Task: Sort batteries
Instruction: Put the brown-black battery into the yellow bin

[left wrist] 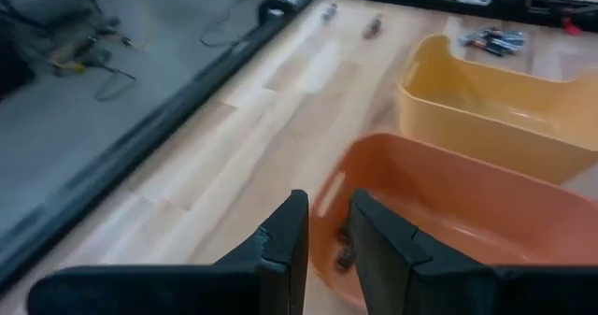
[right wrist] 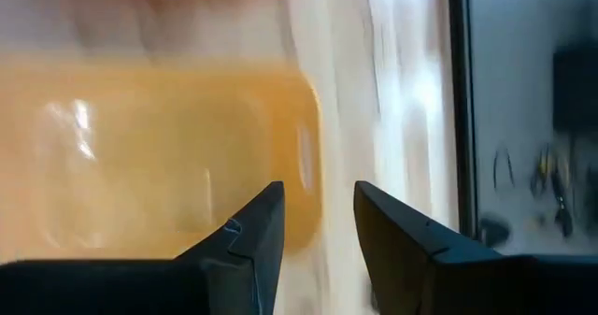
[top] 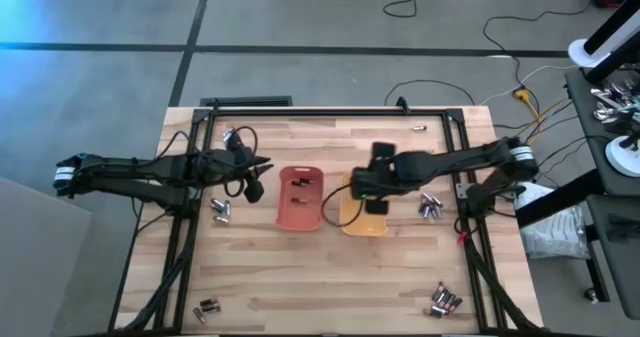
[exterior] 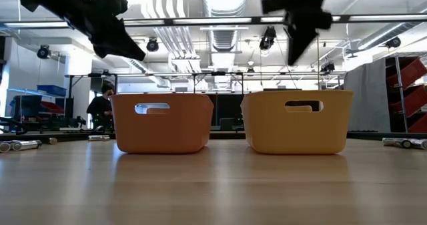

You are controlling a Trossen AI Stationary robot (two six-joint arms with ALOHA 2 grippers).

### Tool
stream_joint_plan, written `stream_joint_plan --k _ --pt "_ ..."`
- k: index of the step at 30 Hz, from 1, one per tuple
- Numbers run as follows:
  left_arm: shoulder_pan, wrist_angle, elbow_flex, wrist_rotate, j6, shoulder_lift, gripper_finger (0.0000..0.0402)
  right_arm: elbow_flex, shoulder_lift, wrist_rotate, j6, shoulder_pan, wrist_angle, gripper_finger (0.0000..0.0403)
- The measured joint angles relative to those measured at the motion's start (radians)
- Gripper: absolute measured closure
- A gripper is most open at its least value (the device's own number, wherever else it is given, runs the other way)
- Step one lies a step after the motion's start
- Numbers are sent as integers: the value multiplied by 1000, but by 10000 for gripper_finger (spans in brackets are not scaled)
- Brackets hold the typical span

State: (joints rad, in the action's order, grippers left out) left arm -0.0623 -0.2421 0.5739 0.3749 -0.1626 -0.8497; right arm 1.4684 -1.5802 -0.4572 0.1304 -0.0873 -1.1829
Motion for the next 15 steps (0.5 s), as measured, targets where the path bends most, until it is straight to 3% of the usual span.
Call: stream_joint_plan --k 6,8,11,15 --pt "3 -2 -1 -98 -71 -6 341 -246 156 -4 53 234 12 278" --pt "3 -5 -1 -107 -83 -10 341 -301 190 48 27 323 31 272" --pt "3 -3 -1 -106 -83 -23 341 -380 223 136 -99 431 100 262" --pt "3 3 -1 -105 -68 -44 341 -479 223 152 -294 507 192 250"
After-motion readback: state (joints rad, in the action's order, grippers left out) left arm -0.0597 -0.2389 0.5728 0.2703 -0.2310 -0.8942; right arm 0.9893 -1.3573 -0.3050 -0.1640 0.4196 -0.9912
